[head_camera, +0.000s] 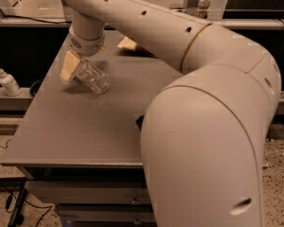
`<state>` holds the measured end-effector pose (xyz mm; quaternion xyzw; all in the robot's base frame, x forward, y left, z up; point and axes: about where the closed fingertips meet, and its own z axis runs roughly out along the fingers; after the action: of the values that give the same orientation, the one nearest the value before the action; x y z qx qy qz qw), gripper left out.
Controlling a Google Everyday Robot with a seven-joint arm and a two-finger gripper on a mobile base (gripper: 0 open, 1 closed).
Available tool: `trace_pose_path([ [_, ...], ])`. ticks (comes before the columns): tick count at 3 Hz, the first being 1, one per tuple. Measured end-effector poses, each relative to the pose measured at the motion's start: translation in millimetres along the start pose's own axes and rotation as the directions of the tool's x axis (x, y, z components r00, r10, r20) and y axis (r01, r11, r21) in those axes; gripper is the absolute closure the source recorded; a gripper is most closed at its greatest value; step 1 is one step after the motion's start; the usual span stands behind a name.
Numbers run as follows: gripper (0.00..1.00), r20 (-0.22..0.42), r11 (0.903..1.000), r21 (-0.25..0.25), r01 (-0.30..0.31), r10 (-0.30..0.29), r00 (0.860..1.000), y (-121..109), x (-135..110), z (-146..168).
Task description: Place water bottle upright
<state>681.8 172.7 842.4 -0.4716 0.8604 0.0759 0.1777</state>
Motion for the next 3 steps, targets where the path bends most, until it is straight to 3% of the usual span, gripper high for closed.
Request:
trace_pose_path([
  [1, 0.18, -0.032, 0.9993, 0.035, 0.008, -0.007, 0.999, -2.4, -8.1, 3.4],
  [3, 0.65, -0.063, 0.9976, 0.069, 0.005, -0.001, 0.998, -0.7, -4.6, 2.1],
])
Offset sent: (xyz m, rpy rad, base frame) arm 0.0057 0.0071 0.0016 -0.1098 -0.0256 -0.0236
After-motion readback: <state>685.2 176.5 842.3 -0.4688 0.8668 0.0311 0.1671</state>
